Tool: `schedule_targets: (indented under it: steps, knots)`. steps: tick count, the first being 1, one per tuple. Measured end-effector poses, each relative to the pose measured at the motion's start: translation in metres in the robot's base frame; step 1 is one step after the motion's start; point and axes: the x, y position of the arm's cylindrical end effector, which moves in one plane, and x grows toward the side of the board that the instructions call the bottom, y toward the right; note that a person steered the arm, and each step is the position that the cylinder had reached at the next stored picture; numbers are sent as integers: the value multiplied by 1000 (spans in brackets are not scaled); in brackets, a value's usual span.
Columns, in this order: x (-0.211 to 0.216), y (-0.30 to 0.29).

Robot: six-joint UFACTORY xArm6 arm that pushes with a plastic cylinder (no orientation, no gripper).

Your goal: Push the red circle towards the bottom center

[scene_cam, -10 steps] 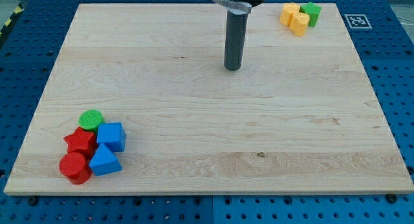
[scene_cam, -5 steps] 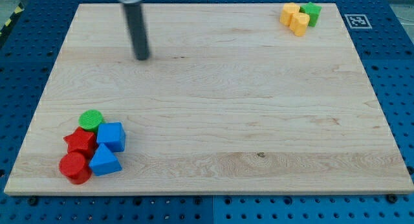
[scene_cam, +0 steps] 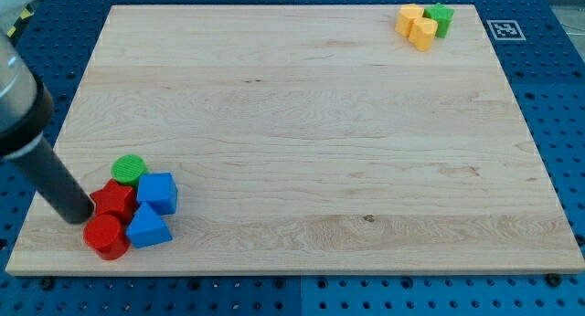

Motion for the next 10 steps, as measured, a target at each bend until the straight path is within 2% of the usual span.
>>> schedule_targets:
  steps: [1,3,4,6,9,10]
  knots:
    - [29,14]
    - [41,32]
    - [39,-8]
    - [42,-20]
    - [42,61]
    - [42,68]
